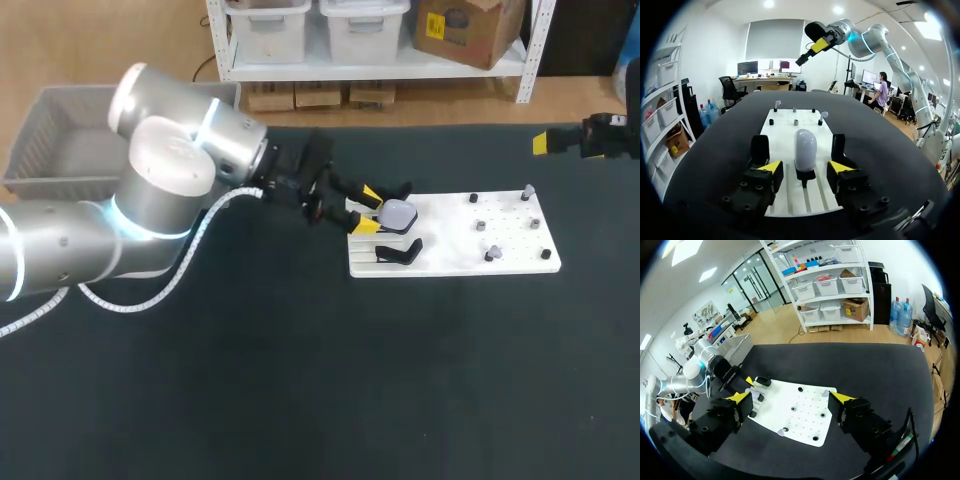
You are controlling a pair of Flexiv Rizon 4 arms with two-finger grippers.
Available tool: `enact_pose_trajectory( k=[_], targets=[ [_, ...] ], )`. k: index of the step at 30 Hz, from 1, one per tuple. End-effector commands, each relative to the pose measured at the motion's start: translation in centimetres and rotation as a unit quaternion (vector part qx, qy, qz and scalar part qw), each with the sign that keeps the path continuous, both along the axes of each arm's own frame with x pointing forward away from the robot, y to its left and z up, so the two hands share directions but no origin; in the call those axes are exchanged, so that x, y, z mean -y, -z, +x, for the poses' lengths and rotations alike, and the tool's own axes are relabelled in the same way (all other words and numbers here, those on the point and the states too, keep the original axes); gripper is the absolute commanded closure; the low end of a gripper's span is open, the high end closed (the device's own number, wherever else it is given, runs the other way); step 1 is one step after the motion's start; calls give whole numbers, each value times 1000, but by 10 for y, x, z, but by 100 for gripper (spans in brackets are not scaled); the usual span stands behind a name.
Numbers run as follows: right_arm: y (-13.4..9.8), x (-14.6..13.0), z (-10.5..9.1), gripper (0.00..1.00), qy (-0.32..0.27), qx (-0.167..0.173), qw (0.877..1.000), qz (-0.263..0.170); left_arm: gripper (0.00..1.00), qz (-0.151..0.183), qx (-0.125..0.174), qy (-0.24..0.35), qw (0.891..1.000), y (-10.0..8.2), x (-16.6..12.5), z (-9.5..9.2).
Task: Pick up each earbud case from the left stands, insert the matching earbuds, close the lid, and place the case in the box.
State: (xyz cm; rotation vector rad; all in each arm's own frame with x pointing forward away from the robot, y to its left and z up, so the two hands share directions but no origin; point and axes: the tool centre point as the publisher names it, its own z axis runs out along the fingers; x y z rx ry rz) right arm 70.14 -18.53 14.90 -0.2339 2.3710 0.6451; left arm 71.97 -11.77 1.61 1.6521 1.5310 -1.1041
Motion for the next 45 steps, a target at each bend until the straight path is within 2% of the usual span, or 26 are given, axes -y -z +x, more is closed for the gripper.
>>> enact_pose_trajectory(
  k=[1,18,45],
  targets=[
    [0,0,-1,0,1,0,1000,-1,48,1,-3,7,1000,3,4,6],
    [0,0,-1,0,1,0,1000,-1,48,-10,-10,13,1000,7,16,1],
    [0,0,-1,0,1,0,1000,-1,54,-17,-7,18,1000,9,25,2]
  ],
)
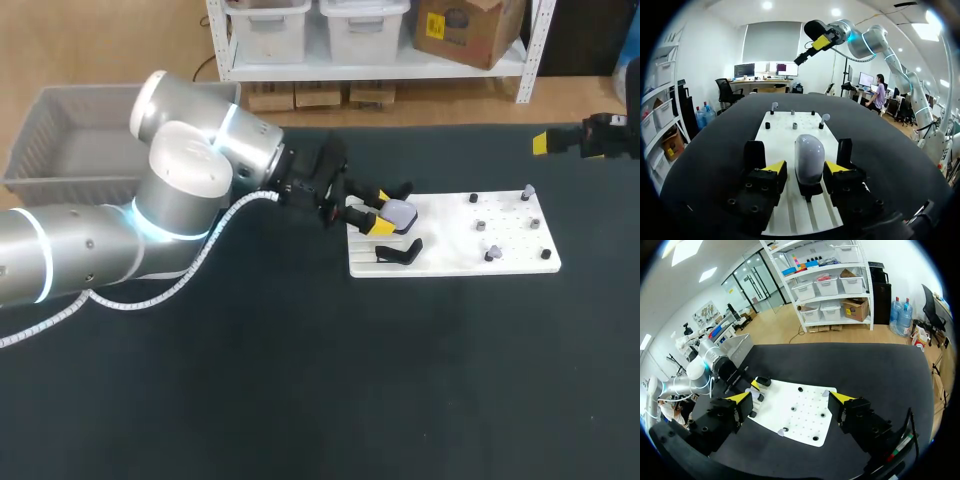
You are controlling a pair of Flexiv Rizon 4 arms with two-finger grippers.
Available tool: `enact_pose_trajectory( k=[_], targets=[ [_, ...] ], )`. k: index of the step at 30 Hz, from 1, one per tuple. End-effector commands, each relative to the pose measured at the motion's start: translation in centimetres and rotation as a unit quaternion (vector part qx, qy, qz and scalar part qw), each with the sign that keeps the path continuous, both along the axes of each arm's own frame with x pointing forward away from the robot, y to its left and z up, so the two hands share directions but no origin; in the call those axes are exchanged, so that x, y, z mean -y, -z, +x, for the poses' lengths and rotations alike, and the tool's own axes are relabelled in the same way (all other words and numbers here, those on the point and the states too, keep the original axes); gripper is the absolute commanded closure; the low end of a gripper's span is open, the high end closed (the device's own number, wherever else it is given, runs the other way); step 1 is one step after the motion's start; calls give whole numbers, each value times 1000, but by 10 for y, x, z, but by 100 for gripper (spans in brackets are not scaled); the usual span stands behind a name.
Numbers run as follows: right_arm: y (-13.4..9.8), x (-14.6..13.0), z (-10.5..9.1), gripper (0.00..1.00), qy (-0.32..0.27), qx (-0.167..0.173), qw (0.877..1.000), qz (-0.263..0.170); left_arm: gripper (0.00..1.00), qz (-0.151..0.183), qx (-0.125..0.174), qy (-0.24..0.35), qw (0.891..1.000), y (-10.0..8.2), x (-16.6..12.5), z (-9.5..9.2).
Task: Pick up each earbud case from the left stands, insert the matching earbuds, close the lid, and place the case in the box.
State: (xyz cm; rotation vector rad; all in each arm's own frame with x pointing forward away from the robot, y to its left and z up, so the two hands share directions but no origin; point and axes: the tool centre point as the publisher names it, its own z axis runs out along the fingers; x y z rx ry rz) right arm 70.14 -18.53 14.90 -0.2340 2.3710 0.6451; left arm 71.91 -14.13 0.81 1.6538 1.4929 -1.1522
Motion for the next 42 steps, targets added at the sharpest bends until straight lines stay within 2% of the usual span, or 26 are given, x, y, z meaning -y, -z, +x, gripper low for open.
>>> enact_pose_trajectory(
  k=[1,7,9,12,15,21,29,31,36,42],
  targets=[
    [0,0,-1,0,1,0,1000,-1,55,-1,0,4,1000,1,2,3],
    [0,0,-1,0,1,0,1000,-1,55,-1,1,5,1000,1,4,4],
    [0,0,-1,0,1,0,1000,-1,58,-2,2,5,1000,1,4,4],
    [0,0,-1,0,1,0,1000,-1,75,-2,3,5,1000,0,4,4],
    [0,0,-1,0,1,0,1000,-1,100,-3,3,6,1000,-1,3,2],
    [0,0,-1,0,1,0,1000,-1,100,-21,22,6,1000,-22,-4,-7],
    [0,0,-1,0,1,0,1000,-1,100,-111,27,-19,993,-65,-21,-22],
    [0,0,-1,0,1,0,1000,-1,100,-124,31,-17,992,-74,-20,-25],
    [0,0,-1,0,1,0,1000,-1,100,-145,35,-8,989,-90,-12,-32],
    [0,0,-1,0,1,0,1000,-1,100,-168,33,-28,985,-101,-10,-41]
  ],
)
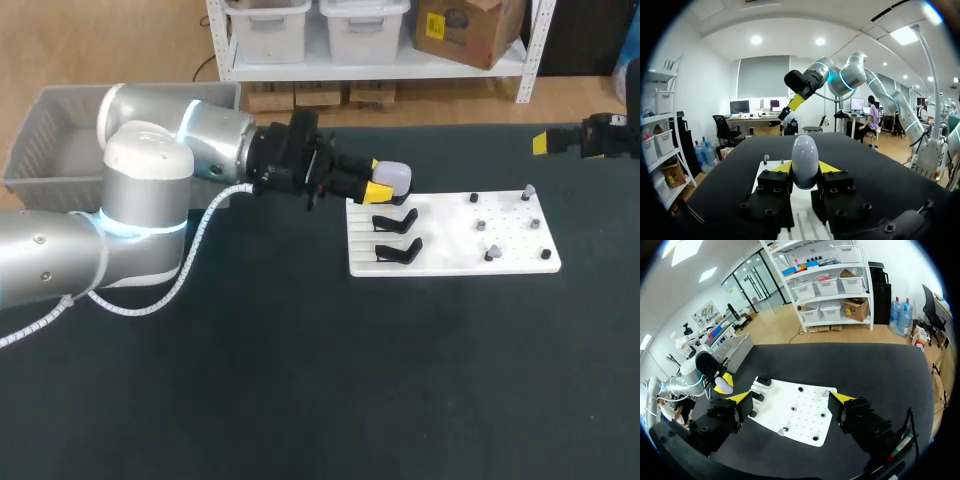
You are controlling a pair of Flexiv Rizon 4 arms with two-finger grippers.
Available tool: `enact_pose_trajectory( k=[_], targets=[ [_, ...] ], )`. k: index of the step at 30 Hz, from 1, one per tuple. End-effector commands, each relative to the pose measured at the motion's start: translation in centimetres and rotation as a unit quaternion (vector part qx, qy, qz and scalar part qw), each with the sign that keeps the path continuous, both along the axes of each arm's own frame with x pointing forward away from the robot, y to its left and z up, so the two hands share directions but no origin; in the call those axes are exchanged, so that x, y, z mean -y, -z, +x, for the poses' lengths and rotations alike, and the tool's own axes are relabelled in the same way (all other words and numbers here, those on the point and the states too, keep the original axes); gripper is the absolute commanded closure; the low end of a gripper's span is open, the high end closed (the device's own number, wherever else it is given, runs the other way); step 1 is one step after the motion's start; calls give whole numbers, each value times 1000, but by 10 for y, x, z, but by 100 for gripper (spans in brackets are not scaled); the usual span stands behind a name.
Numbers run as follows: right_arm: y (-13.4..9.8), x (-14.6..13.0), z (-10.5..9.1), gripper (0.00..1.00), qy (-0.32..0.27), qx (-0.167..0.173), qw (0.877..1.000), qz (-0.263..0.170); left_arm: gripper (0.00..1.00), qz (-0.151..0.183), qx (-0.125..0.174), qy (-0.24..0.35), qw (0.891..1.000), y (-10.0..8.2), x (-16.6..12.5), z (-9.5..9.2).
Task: Pick up each earbud case from the left stands, insert the matching earbuds, close the lid, and place the case in the box.
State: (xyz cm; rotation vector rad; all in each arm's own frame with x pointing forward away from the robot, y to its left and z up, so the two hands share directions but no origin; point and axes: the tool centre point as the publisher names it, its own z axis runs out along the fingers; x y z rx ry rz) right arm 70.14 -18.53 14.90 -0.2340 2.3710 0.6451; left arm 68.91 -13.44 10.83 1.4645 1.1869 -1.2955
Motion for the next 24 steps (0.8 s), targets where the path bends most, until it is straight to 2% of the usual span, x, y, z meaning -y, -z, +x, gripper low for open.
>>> enact_pose_trajectory(
  k=[1,13,24],
  targets=[
    [0,0,-1,0,1,0,1000,-1,100,-10,4,-49,999,-2,-3,-13],
    [0,0,-1,0,1,0,1000,-1,100,-32,-13,-45,998,-2,0,-20],
    [0,0,-1,0,1,0,1000,-1,100,-23,-12,-17,1000,0,3,-20]
  ],
)
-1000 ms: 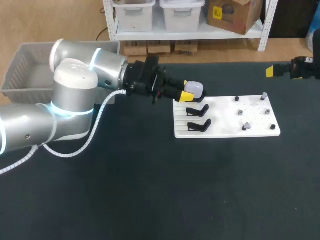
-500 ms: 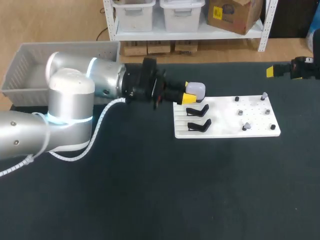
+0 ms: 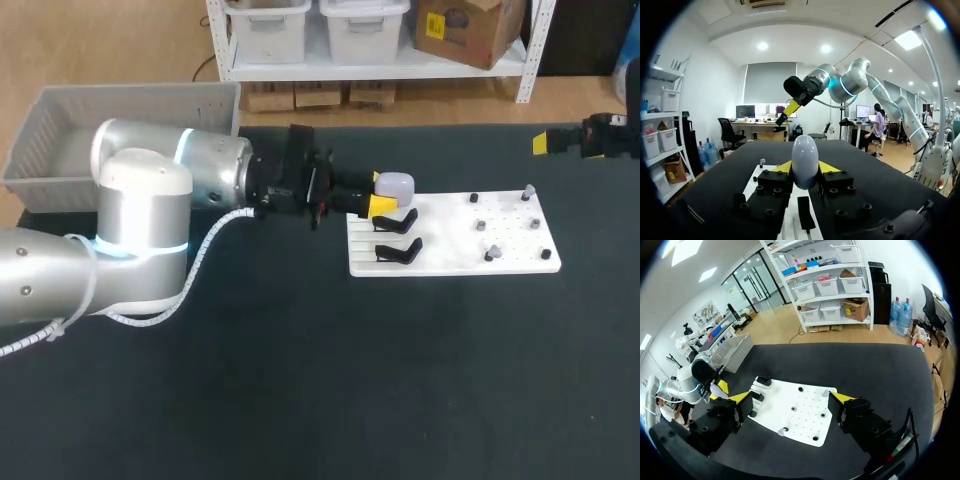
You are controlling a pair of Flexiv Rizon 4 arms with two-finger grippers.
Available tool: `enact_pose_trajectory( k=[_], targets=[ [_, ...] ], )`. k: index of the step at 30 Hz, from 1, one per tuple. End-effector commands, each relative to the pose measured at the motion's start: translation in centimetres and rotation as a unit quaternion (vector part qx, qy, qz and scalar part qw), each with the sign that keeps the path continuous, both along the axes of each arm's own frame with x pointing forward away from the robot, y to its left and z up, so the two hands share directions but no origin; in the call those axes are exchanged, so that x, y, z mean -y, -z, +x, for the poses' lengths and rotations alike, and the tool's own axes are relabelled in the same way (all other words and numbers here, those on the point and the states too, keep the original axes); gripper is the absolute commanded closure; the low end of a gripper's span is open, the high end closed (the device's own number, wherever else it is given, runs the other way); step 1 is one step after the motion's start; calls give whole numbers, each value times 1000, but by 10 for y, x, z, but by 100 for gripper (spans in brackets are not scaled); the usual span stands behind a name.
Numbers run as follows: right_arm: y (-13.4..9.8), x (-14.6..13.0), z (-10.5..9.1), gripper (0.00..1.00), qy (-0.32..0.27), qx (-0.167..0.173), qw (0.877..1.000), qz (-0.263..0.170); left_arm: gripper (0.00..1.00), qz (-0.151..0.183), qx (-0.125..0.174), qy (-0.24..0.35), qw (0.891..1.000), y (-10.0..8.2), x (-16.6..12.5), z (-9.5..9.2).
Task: Pick up each earbud case from the left stands, insert the matching earbuds, close the lid, and place the case in the box.
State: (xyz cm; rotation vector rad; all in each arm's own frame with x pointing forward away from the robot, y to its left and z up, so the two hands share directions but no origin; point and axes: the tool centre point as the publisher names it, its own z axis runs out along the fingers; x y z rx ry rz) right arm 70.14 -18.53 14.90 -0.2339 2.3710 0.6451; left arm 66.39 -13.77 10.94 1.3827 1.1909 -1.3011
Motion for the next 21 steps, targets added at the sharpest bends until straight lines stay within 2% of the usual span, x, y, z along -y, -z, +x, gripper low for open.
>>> enact_pose_trajectory(
  k=[1,5,7,9,15,21],
  targets=[
    [0,0,-1,0,1,0,1000,-1,100,0,-1,8,1000,1,0,6],
    [-3,-2,-6,0,-6,4,1000,-6,100,0,-1,8,1000,1,0,6],
    [-8,-11,-19,0,-26,14,1000,-7,100,0,-1,8,1000,1,0,6],
    [-12,-24,-32,0,-49,23,998,-32,100,0,-1,8,1000,1,0,6],
    [-28,-63,-80,0,-91,55,992,-64,100,0,-1,8,1000,1,0,6],
    [-26,-95,-103,0,-120,51,990,-51,100,0,-1,8,1000,1,0,6]
  ],
)
